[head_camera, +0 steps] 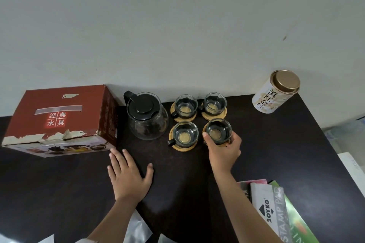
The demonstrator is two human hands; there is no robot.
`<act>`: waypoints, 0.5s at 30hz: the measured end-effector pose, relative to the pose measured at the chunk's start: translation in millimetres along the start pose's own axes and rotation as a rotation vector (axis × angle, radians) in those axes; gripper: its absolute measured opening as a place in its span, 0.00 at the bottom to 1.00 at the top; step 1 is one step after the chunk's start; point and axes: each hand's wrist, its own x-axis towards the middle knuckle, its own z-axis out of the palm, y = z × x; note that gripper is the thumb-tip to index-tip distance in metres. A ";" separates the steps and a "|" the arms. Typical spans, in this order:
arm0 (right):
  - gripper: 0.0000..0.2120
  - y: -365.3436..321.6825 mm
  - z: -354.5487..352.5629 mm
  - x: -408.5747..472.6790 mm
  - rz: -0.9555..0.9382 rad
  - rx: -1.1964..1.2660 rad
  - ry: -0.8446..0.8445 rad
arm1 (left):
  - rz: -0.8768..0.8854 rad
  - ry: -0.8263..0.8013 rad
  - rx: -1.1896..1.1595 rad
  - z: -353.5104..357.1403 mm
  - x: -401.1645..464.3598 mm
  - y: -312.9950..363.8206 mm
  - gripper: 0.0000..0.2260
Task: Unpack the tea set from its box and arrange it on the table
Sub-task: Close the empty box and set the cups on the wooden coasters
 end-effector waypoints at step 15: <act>0.51 1.4 -7.4 -16.2 -0.037 0.000 -0.013 | 0.005 0.032 -0.046 2.2 -0.3 -2.5 0.45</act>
